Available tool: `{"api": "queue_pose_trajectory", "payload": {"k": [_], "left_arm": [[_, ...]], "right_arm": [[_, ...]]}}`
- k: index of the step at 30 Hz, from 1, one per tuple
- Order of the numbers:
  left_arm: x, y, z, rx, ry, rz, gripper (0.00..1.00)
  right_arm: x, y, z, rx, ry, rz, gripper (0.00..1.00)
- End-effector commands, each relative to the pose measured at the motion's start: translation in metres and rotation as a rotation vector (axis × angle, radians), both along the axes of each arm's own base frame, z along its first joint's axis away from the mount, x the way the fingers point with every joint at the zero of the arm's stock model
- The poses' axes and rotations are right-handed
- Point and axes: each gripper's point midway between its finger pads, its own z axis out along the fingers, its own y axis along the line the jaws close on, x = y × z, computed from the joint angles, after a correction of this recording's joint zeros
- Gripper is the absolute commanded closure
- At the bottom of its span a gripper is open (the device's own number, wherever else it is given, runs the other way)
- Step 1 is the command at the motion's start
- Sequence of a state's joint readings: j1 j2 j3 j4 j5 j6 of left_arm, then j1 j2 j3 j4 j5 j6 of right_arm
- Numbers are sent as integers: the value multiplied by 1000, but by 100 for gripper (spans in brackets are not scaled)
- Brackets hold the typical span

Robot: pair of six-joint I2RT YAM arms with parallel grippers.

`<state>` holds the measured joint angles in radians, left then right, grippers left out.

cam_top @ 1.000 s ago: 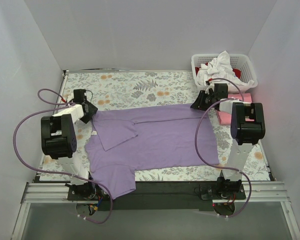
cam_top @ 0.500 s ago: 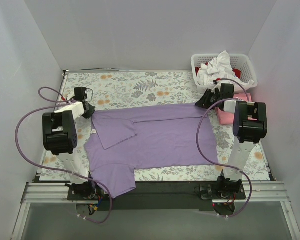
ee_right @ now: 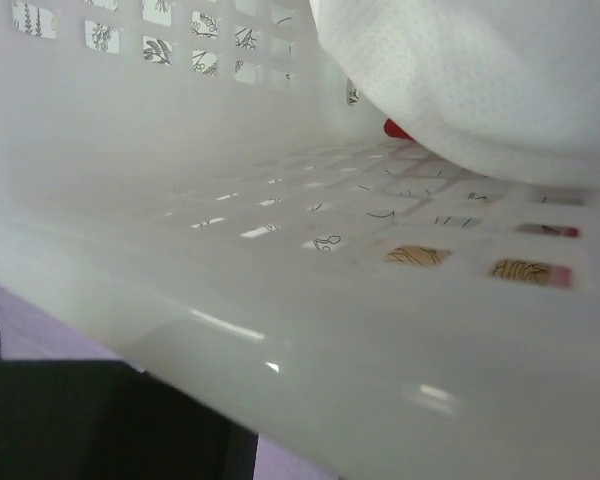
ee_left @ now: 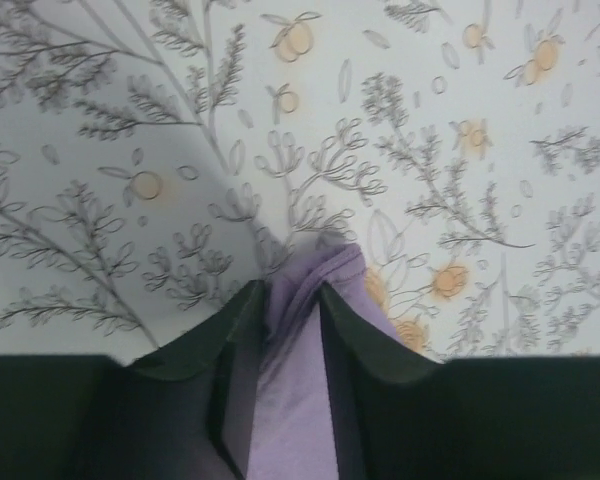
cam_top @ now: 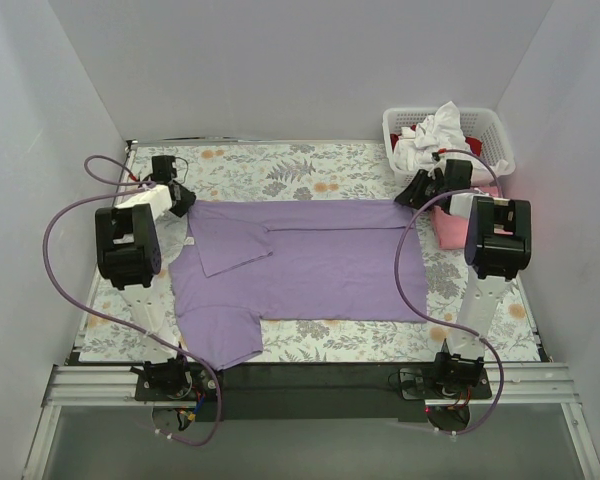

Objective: Fold and stack the t-shirts
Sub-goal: Fold the tshirt

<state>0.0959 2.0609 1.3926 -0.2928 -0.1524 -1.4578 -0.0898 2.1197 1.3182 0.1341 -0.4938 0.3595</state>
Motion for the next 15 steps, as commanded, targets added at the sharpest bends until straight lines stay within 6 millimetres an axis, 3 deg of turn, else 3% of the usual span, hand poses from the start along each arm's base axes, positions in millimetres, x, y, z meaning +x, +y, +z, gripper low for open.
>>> {"api": "queue_pose_trajectory", "payload": {"k": [1, 4, 5, 6, 8, 9, 11, 12, 13, 15], "left_arm": [[10, -6, 7, -12, -4, -33, 70], [18, -8, 37, -11, -67, -56, 56], [18, -7, 46, -5, -83, -57, 53], [17, -7, 66, 8, -121, -61, 51], [6, -4, 78, 35, -132, -50, 45], [0, -5, 99, 47, -170, -49, 44], [-21, -4, 96, 63, -149, -38, 41], [-32, -2, 112, 82, -168, -24, 41], [-49, -5, 101, 84, -133, -25, 40], [-67, -11, 115, 97, -153, -30, 39]], "right_arm": [[10, -11, 10, -51, -40, 5, 65], [3, -8, 31, -62, -86, 32, 64], [0, -7, 47, -73, -120, 40, 64], [-7, -5, 48, -75, -119, 48, 64], [-17, 4, 68, -78, -150, 69, 64], [-29, 8, 63, -76, -126, 78, 64], [-42, 20, 75, -89, -137, 97, 63], [-50, 23, 73, -100, -129, 106, 64], [-63, 26, 73, -116, -119, 105, 64], [-77, 28, 68, -154, -110, 109, 64]]}}
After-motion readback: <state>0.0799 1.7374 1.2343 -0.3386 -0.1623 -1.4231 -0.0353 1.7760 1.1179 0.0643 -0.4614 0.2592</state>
